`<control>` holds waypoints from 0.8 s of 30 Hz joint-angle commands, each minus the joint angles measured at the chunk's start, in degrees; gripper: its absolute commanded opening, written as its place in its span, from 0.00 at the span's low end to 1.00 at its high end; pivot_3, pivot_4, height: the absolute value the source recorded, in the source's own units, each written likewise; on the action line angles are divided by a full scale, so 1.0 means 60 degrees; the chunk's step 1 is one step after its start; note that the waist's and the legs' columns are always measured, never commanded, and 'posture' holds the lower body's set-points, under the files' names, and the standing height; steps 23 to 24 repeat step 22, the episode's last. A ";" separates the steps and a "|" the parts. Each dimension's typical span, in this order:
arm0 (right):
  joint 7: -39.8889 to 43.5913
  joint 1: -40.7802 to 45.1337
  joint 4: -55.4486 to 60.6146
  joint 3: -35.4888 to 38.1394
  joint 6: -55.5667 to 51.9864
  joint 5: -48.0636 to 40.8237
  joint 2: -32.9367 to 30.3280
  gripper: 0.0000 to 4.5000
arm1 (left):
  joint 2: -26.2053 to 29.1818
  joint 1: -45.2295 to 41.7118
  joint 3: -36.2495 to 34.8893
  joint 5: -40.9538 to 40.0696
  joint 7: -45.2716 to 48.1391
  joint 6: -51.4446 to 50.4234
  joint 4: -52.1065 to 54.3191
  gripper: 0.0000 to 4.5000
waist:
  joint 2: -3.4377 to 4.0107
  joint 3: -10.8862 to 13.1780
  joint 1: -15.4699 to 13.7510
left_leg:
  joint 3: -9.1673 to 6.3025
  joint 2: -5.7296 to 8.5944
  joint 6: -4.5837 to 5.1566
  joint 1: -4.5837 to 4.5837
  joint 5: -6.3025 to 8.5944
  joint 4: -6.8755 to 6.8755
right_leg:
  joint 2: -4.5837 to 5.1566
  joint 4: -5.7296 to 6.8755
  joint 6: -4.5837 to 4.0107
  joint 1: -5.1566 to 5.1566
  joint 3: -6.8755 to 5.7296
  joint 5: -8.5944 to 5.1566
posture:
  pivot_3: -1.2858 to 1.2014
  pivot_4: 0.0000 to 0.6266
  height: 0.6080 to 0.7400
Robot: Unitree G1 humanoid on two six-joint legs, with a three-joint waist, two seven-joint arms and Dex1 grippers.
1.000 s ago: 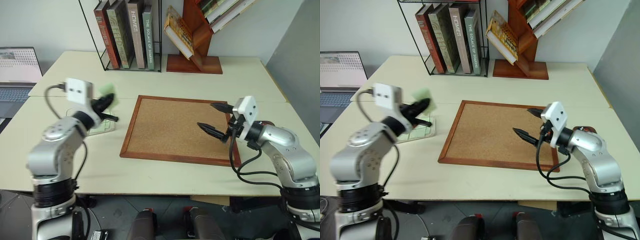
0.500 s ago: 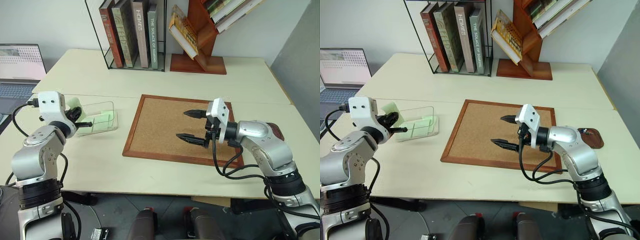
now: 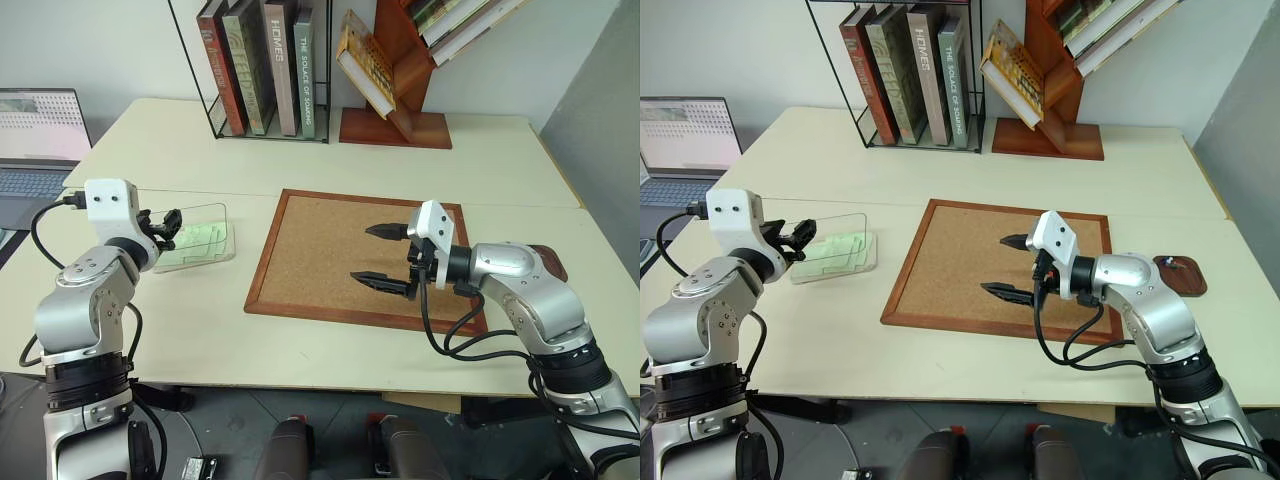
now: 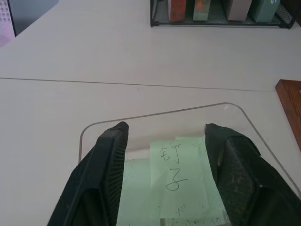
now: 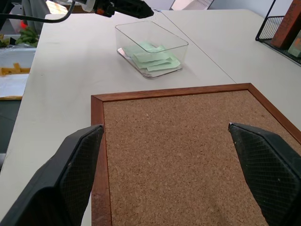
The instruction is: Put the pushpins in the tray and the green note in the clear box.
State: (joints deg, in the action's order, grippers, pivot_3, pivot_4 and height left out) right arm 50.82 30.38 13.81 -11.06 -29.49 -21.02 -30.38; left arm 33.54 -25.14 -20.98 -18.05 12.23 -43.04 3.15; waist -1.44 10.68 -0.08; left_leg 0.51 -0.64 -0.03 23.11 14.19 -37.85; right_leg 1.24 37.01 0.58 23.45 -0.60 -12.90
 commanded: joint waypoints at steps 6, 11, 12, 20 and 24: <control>-0.1238 -0.0273 0.0390 0.0788 0.0399 0.0372 0.0257 1.00 | 0.0076 -0.0093 0.1631 0.0034 0.1329 0.1008 0.2077 0.61 | 0.0000 0.0000 -0.0001 | 0.0003 0.0001 0.0000 0.0002 0.0000 0.0001 | 0.0003 0.0000 -0.0001 0.0001 0.0002 0.0000 | 0.52 0.24 1.00; -0.1362 -0.1290 0.0998 0.1625 0.0123 0.0086 -0.0234 1.00 | -0.0082 0.0435 0.2654 0.0041 0.2154 0.1550 0.2969 0.61 | 0.0000 0.0000 -0.0013 | 0.0010 0.0010 -0.0001 0.0010 0.0000 0.0003 | 0.0010 -0.0007 -0.0003 0.0003 0.0010 -0.0001 | 0.52 0.24 1.00; -0.1340 -0.1585 0.1175 0.1704 0.0084 0.0034 -0.0329 1.00 | -0.0153 0.0550 0.2755 -0.0046 0.2270 0.1563 0.3050 0.61 | 0.0000 0.0000 -0.0012 | 0.0010 0.0010 -0.0001 0.0011 0.0000 0.0005 | 0.0010 -0.0008 -0.0004 0.0004 0.0010 -0.0002 | 0.52 0.24 1.00; -0.1810 -0.3219 0.1767 0.1940 0.0307 0.0215 -0.0279 1.00 | -0.0715 0.1313 0.3064 -0.0629 0.3175 0.1782 0.3035 0.61 | 0.0000 0.0001 0.0042 | 0.0010 -0.0009 0.0000 -0.0005 0.0000 0.0002 | -0.0014 0.0016 -0.0016 0.0007 0.0004 -0.0012 | 0.52 0.24 1.00; -0.1995 -0.3311 0.1705 0.1889 0.0432 0.0342 -0.0166 1.00 | -0.0837 0.1413 0.3082 -0.0649 0.3288 0.1895 0.2910 0.61 | 0.0000 0.0001 0.0041 | 0.0008 -0.0010 0.0000 -0.0012 0.0000 0.0001 | -0.0017 0.0018 -0.0022 0.0002 0.0001 -0.0016 | 0.52 0.24 1.00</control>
